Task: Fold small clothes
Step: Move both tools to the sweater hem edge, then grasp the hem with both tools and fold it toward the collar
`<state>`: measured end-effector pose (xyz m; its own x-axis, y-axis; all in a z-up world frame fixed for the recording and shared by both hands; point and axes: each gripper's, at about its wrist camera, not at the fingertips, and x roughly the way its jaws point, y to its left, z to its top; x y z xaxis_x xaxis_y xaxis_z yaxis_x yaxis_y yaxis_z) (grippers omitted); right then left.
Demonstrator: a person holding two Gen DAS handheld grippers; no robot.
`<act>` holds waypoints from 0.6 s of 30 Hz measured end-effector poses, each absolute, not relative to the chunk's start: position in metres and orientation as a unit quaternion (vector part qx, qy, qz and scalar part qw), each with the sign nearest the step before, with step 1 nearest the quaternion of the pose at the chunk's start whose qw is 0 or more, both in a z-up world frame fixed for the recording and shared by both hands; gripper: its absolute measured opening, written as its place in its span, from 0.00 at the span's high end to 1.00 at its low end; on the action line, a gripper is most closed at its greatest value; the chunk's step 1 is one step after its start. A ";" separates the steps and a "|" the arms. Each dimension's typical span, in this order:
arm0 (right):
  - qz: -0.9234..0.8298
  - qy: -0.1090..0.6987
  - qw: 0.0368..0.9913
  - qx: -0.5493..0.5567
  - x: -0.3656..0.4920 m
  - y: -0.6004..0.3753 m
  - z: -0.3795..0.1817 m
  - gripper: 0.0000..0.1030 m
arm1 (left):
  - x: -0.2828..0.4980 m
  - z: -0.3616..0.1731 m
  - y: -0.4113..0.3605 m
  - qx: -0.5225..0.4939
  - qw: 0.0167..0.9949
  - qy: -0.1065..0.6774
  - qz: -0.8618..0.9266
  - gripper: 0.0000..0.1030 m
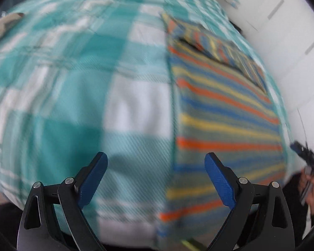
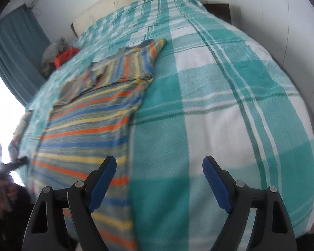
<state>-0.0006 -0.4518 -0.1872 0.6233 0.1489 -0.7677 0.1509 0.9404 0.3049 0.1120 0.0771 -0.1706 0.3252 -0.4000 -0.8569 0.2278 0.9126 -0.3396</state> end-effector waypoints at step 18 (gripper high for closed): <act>0.084 0.647 0.733 0.193 -0.028 -0.403 -0.239 0.52 | 0.057 -0.199 0.052 -0.049 0.746 0.635 -0.195 0.67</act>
